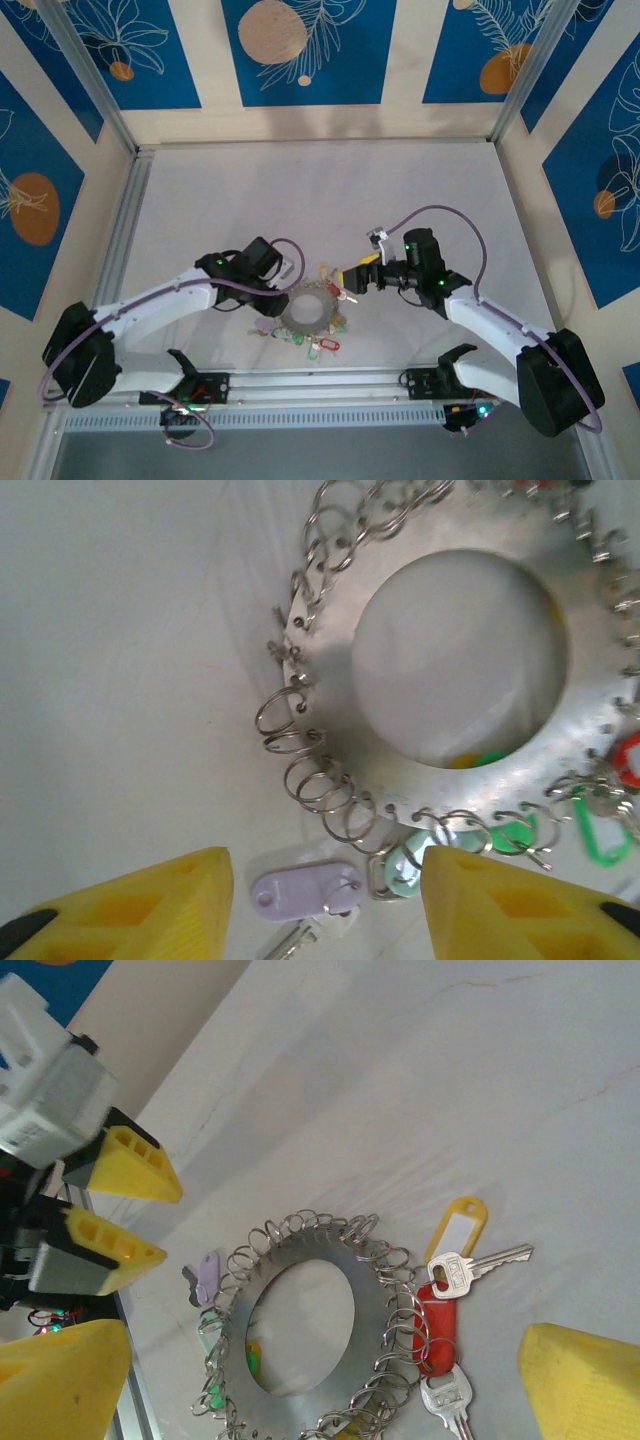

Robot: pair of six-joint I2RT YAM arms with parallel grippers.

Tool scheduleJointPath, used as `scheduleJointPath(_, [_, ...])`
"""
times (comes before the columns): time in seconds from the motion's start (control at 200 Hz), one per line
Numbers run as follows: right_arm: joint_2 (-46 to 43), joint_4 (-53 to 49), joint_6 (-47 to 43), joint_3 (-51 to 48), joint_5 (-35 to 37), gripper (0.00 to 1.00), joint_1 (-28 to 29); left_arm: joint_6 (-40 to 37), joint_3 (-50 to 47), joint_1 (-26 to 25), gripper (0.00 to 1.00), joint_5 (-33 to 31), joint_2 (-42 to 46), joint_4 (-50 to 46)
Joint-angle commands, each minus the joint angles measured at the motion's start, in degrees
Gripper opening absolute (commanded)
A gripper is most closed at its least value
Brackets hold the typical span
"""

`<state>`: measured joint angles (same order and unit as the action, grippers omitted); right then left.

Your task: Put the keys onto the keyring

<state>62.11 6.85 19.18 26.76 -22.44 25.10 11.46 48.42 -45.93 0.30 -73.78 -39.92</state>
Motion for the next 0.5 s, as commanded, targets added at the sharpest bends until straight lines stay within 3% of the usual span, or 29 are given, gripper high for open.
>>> scheduleJointPath(0.0, [-0.1, 1.2, 0.2, -0.7, -0.1, 0.99, -0.1, -1.0, 1.4, -0.3, 0.5, -2.9, -4.0, -0.8])
scheduleJointPath(0.495, [0.8, 3.8, 0.0, -0.6, -1.4, 0.99, -1.2, -4.4, 5.2, 0.1, 0.38, -5.4, -15.4, 4.5])
